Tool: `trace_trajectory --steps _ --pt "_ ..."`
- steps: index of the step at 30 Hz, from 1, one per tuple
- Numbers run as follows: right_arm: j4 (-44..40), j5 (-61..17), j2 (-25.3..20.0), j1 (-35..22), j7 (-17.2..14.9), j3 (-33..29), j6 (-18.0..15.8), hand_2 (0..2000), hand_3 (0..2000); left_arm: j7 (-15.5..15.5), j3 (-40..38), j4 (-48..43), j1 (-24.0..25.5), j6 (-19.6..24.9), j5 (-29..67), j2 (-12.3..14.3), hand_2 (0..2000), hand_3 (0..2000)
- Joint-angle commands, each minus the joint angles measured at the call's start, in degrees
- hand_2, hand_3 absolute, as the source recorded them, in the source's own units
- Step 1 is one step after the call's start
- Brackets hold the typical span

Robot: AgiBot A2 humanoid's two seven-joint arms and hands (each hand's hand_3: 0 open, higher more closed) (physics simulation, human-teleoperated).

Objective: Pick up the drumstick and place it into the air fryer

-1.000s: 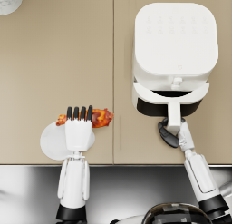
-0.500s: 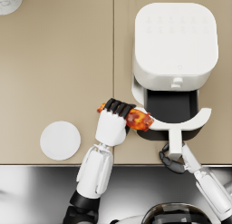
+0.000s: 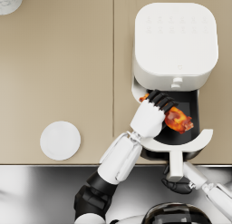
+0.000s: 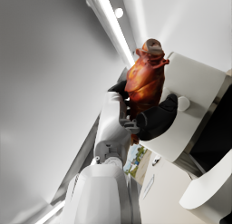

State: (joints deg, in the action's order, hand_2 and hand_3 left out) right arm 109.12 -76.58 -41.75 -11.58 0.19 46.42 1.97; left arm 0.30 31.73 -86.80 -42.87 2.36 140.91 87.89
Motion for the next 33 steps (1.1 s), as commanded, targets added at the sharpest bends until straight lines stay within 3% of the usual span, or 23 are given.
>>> trace_trajectory --steps 1,2,3,4,5,8,11,16,26,33 --pt "7.6 0.0 -14.5 -1.3 0.0 3.7 -1.5 2000 2000 -0.1 -0.2 2.1 -1.1 -0.3 0.0 1.0 0 1020" --pt "0.4 0.0 0.5 -0.4 0.2 0.4 -3.1 2000 2000 -0.1 -0.9 1.9 -0.2 -0.7 0.0 0.5 0 693" --pt "7.1 0.0 -14.3 -2.3 0.3 3.6 -4.4 2000 2000 -0.2 -2.0 0.6 1.3 -0.9 0.0 -0.4 0 367" --pt "6.6 0.1 -13.9 -3.2 0.5 3.5 -4.7 2000 2000 -0.2 -3.4 -1.1 3.2 -0.3 0.0 -1.5 0 40" --pt "6.1 0.1 -13.8 -4.1 0.4 3.5 -4.9 2000 2000 -0.2 -5.2 -3.5 5.8 -0.7 0.0 -3.0 0 0" --pt "3.7 0.2 -13.8 -7.0 0.5 3.4 -5.4 2000 2000 -0.2 -11.1 -11.0 13.5 -1.7 0.0 -7.8 0 0" --pt "-1.6 0.3 -16.6 -10.3 0.6 3.1 -6.7 2000 2000 -0.3 -18.4 -16.8 20.1 -2.1 0.0 -10.7 0 0" --pt "-9.4 0.2 -21.6 -14.7 0.5 3.4 -9.8 2000 2000 -0.3 -27.4 -21.3 25.6 -2.3 0.0 -11.6 0 0" --pt "-29.4 -0.1 -26.2 -26.4 0.5 3.5 -13.9 2000 2000 -0.3 -33.7 -22.8 26.7 -2.3 0.0 -11.5 0 0" --pt "-43.8 -0.1 -31.6 -32.7 1.4 3.6 -13.9 2000 2000 -0.3 -36.6 -23.0 26.7 -2.3 -0.1 -11.6 0 0"
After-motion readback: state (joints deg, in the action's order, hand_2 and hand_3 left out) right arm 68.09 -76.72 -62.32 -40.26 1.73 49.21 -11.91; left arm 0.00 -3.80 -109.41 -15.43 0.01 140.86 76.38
